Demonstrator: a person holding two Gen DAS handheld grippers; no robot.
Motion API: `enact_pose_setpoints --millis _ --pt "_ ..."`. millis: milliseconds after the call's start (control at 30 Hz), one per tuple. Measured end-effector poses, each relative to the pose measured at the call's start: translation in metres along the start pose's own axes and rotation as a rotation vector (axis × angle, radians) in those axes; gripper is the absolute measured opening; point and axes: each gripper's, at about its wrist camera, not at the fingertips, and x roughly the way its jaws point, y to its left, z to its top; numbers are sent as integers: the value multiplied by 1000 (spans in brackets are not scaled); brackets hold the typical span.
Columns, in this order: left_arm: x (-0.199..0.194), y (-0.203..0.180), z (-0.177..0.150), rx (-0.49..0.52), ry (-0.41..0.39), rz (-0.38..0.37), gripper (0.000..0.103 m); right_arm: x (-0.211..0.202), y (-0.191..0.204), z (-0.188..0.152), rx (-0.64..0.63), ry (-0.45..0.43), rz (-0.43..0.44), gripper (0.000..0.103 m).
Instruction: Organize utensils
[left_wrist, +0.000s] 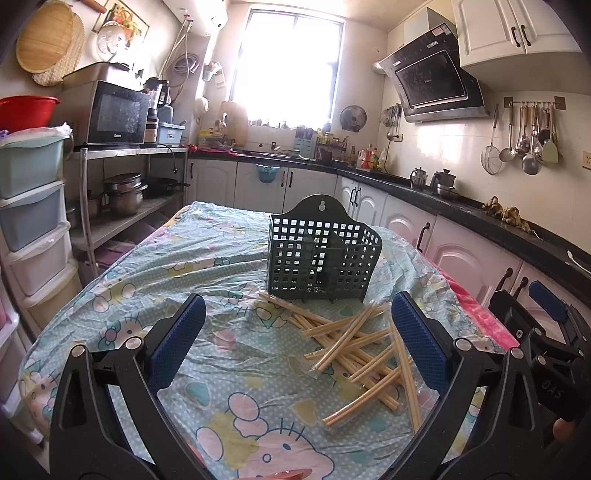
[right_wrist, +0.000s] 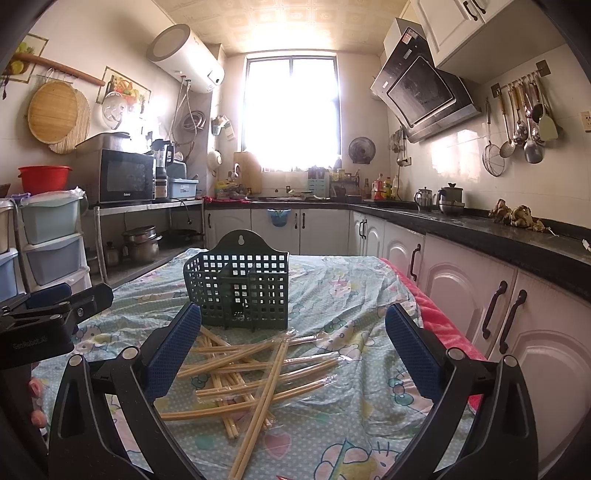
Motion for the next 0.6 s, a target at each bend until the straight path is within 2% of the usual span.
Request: enact_pose_setpoints --millis 600 --pt "0 1 0 -2 1 0 93 0 2 0 -2 6 6 97"
